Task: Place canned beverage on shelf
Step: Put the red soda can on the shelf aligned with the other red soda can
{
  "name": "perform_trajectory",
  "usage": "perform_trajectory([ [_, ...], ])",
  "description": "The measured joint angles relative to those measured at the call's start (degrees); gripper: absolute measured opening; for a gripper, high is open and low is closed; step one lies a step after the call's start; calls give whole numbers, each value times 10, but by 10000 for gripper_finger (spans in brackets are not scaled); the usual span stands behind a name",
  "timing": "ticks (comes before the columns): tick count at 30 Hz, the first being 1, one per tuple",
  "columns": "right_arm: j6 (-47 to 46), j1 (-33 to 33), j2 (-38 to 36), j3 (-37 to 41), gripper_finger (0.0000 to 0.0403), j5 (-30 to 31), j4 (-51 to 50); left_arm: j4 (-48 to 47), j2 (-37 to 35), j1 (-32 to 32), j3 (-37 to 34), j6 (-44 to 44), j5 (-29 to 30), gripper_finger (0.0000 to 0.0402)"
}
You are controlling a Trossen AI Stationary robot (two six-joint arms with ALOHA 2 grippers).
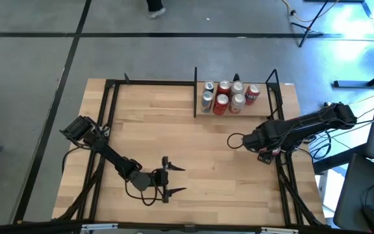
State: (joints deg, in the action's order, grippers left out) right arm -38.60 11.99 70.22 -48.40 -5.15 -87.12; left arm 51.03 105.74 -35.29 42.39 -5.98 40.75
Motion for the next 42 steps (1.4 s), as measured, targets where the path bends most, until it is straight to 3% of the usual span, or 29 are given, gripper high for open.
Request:
perform_trajectory([
  [7,-18,0,13,-1,237,-21,-5,0,0,0,0,0,0,331],
  [19,-112,-16,13,-75,238,-40,40,3,0,0,0,-1,0,331],
  [27,-179,-80,18,-81,250,-113,68,21,0,0,0,-2,-3,331],
  [35,-184,-123,58,-80,256,-114,106,24,0,0,0,-15,-30,331],
  [42,-160,-124,90,-84,258,-120,128,26,0,0,0,-16,-30,331],
])
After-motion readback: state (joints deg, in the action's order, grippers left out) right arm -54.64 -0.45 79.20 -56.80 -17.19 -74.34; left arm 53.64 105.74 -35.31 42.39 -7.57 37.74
